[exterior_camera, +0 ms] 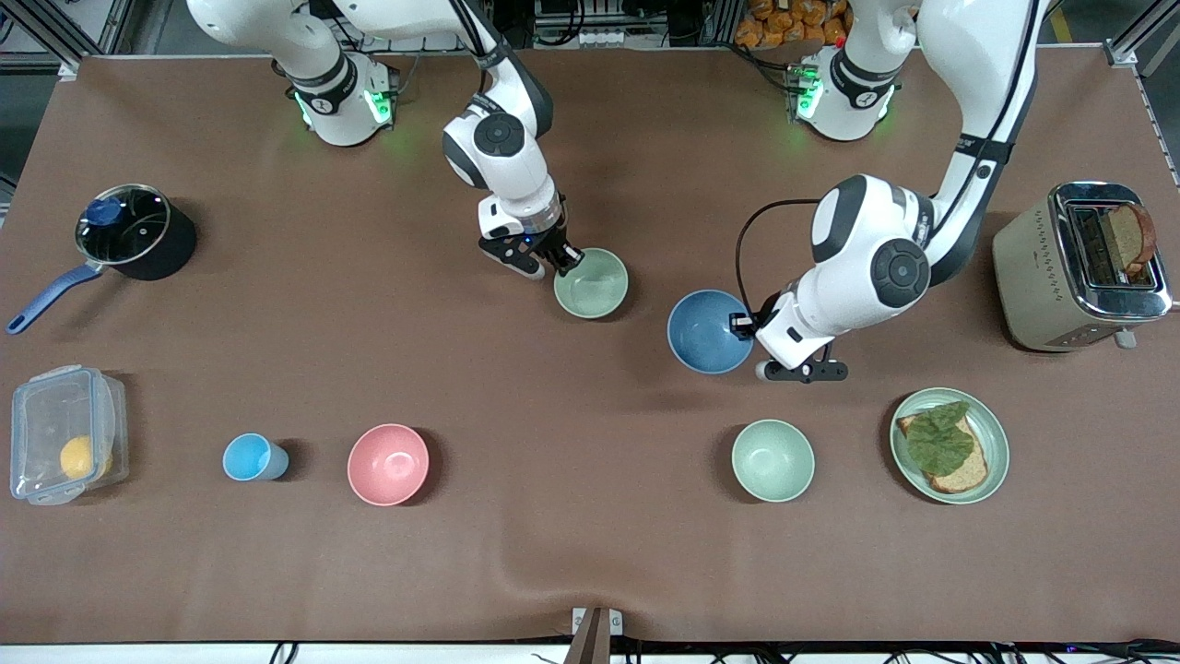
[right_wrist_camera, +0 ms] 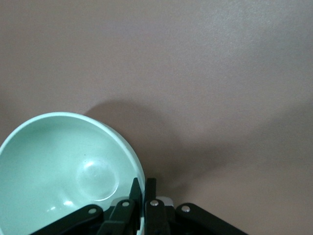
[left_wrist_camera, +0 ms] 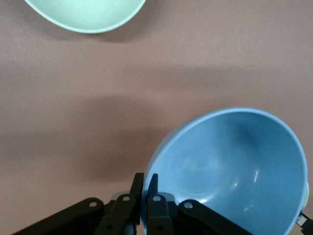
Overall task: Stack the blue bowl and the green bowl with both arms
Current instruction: 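Lower the blue bowl into the green bowl with the left gripper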
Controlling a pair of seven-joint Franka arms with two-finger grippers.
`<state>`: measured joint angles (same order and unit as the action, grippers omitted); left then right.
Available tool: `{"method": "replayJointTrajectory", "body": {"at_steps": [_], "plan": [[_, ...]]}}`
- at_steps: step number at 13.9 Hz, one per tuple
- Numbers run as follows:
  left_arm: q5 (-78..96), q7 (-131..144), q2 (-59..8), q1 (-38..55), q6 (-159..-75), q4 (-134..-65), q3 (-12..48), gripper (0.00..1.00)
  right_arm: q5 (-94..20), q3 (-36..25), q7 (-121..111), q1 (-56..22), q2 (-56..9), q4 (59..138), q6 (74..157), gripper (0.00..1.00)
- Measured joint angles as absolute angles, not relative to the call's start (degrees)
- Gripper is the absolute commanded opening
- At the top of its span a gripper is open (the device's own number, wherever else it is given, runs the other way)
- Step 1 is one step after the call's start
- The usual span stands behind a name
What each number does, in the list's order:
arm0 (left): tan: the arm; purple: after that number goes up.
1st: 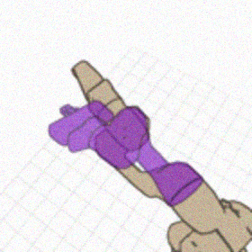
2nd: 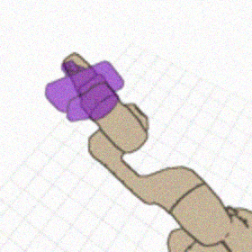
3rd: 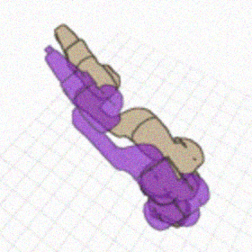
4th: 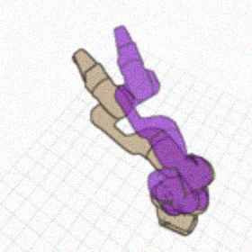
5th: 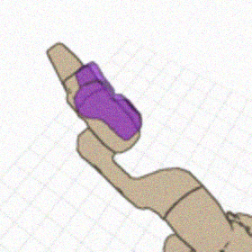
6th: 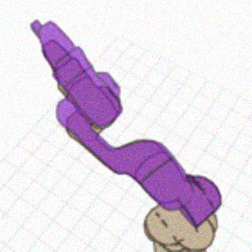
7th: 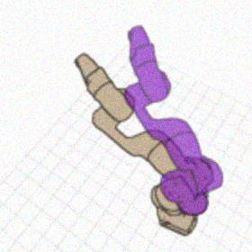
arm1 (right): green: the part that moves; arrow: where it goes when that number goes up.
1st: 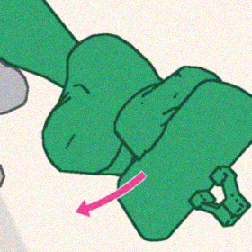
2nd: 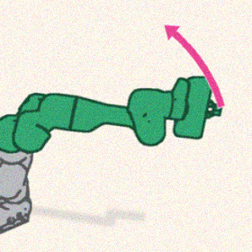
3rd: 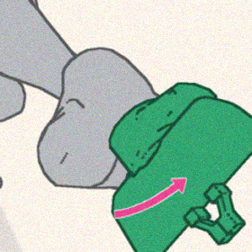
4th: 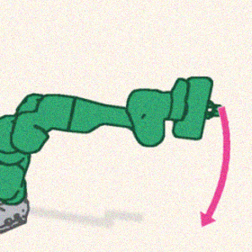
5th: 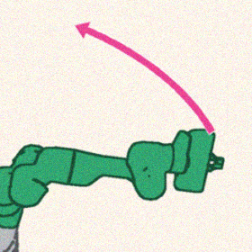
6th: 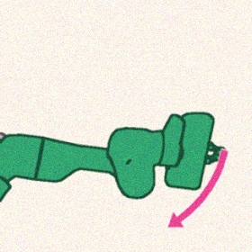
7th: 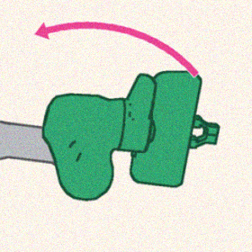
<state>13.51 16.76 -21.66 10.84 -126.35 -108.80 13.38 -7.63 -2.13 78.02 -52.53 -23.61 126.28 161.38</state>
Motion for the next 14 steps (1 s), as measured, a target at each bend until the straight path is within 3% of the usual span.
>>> {"method": "replayJointTrajectory", "body": {"at_steps": [1,2,8,14], "plan": [[13.5,18.1,-22.1,11.6,-126.5,-108.8,13.4,0.0,-7.6,-2.1,78.2,-52.5,-23.7,126.1,161.4,0.68],[13.5,19.6,-22.5,12.8,-127.0,-108.8,13.4,0.0,-7.6,-2.2,78.3,-52.5,-23.9,125.8,161.4,1.0],[13.5,29.2,-23.4,19.6,-129.2,-109.6,13.6,0.0,-7.8,-3.1,79.1,-52.1,-24.3,124.6,160.9,1.0],[16.3,31.0,-22.0,20.5,-132.7,-114.3,16.8,0.0,-7.8,-3.5,80.1,-47.8,-21.0,121.9,153.0,1.0]]}}
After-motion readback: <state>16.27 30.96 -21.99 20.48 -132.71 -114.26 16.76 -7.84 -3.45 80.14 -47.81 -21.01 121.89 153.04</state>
